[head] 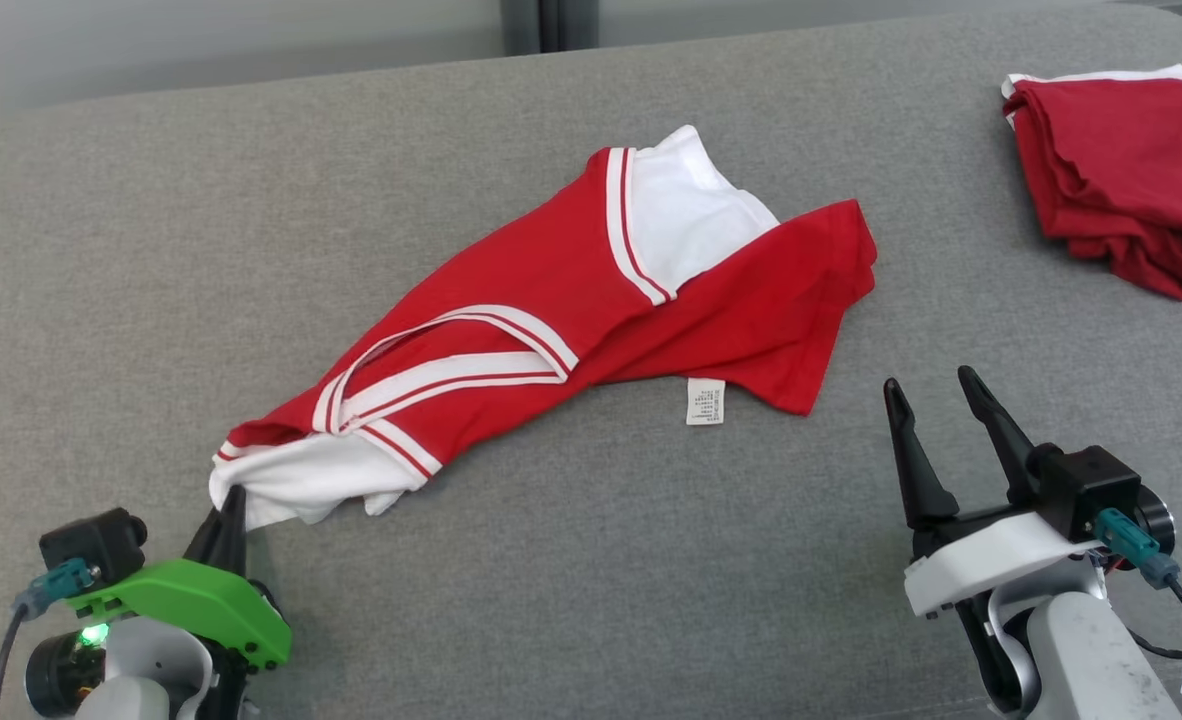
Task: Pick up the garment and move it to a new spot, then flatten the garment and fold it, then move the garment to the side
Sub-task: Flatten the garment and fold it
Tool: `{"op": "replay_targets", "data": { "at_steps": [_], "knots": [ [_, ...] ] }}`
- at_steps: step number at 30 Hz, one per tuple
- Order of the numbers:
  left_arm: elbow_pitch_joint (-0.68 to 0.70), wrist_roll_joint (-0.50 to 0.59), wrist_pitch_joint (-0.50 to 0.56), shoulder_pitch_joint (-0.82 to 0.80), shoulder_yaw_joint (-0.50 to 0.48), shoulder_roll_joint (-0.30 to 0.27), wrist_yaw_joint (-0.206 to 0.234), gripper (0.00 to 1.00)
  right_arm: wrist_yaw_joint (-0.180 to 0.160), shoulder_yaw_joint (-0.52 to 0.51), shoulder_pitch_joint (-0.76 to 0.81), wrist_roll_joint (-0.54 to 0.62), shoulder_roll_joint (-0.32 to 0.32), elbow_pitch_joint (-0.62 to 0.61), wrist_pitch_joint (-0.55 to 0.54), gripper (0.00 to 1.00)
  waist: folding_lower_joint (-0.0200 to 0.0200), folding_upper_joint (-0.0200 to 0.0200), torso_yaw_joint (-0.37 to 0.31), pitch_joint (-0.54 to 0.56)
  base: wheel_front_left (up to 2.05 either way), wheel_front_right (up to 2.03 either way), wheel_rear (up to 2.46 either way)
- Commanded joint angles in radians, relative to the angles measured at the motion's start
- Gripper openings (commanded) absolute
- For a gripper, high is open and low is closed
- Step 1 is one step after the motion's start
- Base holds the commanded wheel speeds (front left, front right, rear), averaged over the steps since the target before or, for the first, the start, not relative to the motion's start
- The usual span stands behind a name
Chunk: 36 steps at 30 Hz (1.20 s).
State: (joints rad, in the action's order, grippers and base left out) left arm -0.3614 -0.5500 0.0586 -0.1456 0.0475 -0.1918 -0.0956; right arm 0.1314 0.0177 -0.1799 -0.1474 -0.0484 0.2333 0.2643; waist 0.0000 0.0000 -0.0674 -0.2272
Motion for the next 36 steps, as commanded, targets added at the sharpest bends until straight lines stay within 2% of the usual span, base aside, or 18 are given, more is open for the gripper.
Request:
{"op": "replay_targets", "data": {
  "at_steps": [1, 10, 20, 27, 36],
  "knots": [
    [-0.014, 0.007, -0.018, -0.023, -0.006, -0.007, 0.001, 1.00, -0.002, -0.004, -0.010, 0.005, -0.004, -0.004, 0.000, 1.00, 0.0000, 0.0000, -0.016, -0.017, 0.00, 0.00, 0.00],
    [-0.037, 0.019, -0.134, -0.025, 0.004, -0.015, -0.016, 1.00, -0.002, -0.028, 0.002, 0.012, -0.004, -0.008, 0.000, 1.00, 0.0000, 0.0000, 0.011, 0.000, 0.00, 0.00, 0.00],
    [0.044, 0.024, -0.229, 0.017, 0.033, -0.010, -0.026, 1.00, -0.002, -0.031, 0.018, 0.015, -0.004, -0.004, 0.000, 1.00, 0.0000, 0.0000, 0.059, 0.051, 0.00, 0.00, 0.00],
    [0.092, 0.048, -0.304, 0.033, 0.048, 0.020, -0.027, 1.00, -0.002, -0.030, 0.034, 0.013, -0.004, -0.006, 0.000, 1.00, 0.0000, 0.0000, 0.062, 0.105, 0.00, 0.00, 0.00],
    [0.091, 0.115, -0.324, 0.087, 0.058, 0.079, -0.030, 1.00, -0.002, -0.032, 0.085, 0.006, -0.004, -0.004, 0.000, 1.00, 0.0000, 0.0000, 0.052, 0.188, 0.00, 0.00, 0.00]
  ]
}}
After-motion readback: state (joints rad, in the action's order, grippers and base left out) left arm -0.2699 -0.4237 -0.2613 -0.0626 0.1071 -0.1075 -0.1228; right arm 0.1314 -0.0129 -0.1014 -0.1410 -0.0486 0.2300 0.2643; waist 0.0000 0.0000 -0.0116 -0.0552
